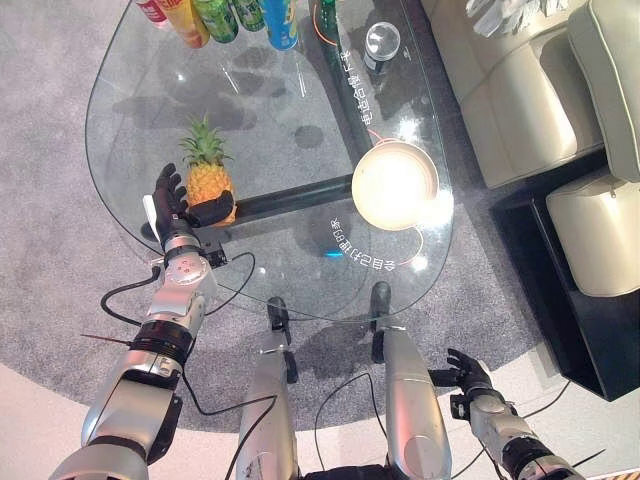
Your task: Pick up the fruit to the plate
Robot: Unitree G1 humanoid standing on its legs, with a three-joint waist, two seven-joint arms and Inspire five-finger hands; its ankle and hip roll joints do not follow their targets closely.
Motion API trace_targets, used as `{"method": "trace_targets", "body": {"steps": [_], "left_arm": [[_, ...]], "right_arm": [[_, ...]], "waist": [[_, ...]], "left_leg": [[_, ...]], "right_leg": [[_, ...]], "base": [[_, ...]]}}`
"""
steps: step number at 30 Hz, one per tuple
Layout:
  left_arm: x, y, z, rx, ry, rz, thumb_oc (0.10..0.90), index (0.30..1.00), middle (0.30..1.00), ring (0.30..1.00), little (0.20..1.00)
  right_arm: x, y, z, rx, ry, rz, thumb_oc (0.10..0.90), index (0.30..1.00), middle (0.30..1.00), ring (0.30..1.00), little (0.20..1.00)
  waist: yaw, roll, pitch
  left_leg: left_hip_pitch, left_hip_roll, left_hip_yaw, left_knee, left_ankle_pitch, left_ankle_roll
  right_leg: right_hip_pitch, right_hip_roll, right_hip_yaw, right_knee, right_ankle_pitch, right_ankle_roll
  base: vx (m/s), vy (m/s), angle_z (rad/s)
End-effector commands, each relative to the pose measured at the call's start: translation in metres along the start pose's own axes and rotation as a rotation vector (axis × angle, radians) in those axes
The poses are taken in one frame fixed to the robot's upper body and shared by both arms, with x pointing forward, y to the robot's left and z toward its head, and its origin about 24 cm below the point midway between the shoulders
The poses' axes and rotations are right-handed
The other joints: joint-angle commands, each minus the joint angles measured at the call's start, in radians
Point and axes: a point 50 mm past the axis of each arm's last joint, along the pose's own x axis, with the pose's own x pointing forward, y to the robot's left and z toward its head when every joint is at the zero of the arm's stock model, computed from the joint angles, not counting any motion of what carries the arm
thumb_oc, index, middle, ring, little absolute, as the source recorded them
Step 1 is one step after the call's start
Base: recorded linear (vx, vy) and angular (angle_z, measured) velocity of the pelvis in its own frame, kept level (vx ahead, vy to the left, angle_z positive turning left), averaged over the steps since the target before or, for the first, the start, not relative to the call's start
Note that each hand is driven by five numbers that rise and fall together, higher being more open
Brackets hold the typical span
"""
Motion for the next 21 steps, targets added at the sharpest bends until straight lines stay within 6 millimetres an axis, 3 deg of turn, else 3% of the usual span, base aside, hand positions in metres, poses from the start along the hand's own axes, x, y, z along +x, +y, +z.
{"method": "trace_targets", "body": {"steps": [1, 5, 12, 17, 21], "left_arm": [[0.010, 0.008, 0.052, -0.050, -0.190, -0.001, 0.800, 0.900, 0.900, 0.900, 0.900], [0.016, 0.014, 0.043, 0.019, -0.138, 0.056, 0.800, 0.900, 0.900, 0.900, 0.900], [0.018, 0.020, 0.044, 0.066, -0.156, 0.090, 0.800, 0.900, 0.900, 0.900, 0.900], [0.019, 0.028, 0.046, 0.331, -0.257, 0.158, 0.800, 0.900, 0.900, 0.900, 0.900], [0.020, 0.028, 0.042, 0.409, -0.249, 0.168, 0.800, 0.900, 0.900, 0.900, 0.900]], "right_arm": [[-0.007, -0.011, -0.025, -0.035, 0.054, -0.040, 0.800, 0.900, 0.900, 0.900, 0.900], [-0.007, -0.010, -0.021, -0.040, 0.045, -0.041, 0.800, 0.900, 0.900, 0.900, 0.900], [-0.008, -0.010, -0.024, -0.001, 0.051, -0.043, 0.800, 0.900, 0.900, 0.900, 0.900], [-0.008, -0.012, -0.025, 0.011, 0.043, -0.043, 0.800, 0.900, 0.900, 0.900, 0.900], [-0.007, -0.012, -0.025, 0.014, 0.043, -0.043, 0.800, 0.900, 0.900, 0.900, 0.900]], "waist": [[-0.009, -0.038, -0.016], [-0.016, -0.039, -0.016], [-0.020, -0.038, -0.016], [-0.023, -0.031, -0.016], [-0.021, -0.032, -0.016]], "left_leg": [[-0.065, -0.079, 0.132, 0.132, -0.108, 0.054], [-0.084, -0.083, 0.127, 0.140, -0.108, 0.053], [-0.101, -0.084, 0.130, 0.142, -0.108, 0.052], [-0.115, -0.088, 0.133, 0.133, -0.104, 0.053], [-0.116, -0.090, 0.132, 0.133, -0.103, 0.054]], "right_leg": [[0.014, 0.103, -0.048, -0.047, -0.020, -0.040], [-0.004, 0.101, -0.045, -0.045, -0.016, -0.039], [-0.024, 0.098, -0.044, -0.047, -0.010, -0.038], [-0.041, 0.097, -0.043, -0.054, -0.003, -0.037], [-0.041, 0.095, -0.043, -0.057, -0.002, -0.035]], "base": [[0.00, 0.000, 0.00], [0.01, 0.002, 0.00], [0.00, 0.000, 0.00], [0.00, 0.007, 0.00], [0.00, 0.000, 0.00]]}}
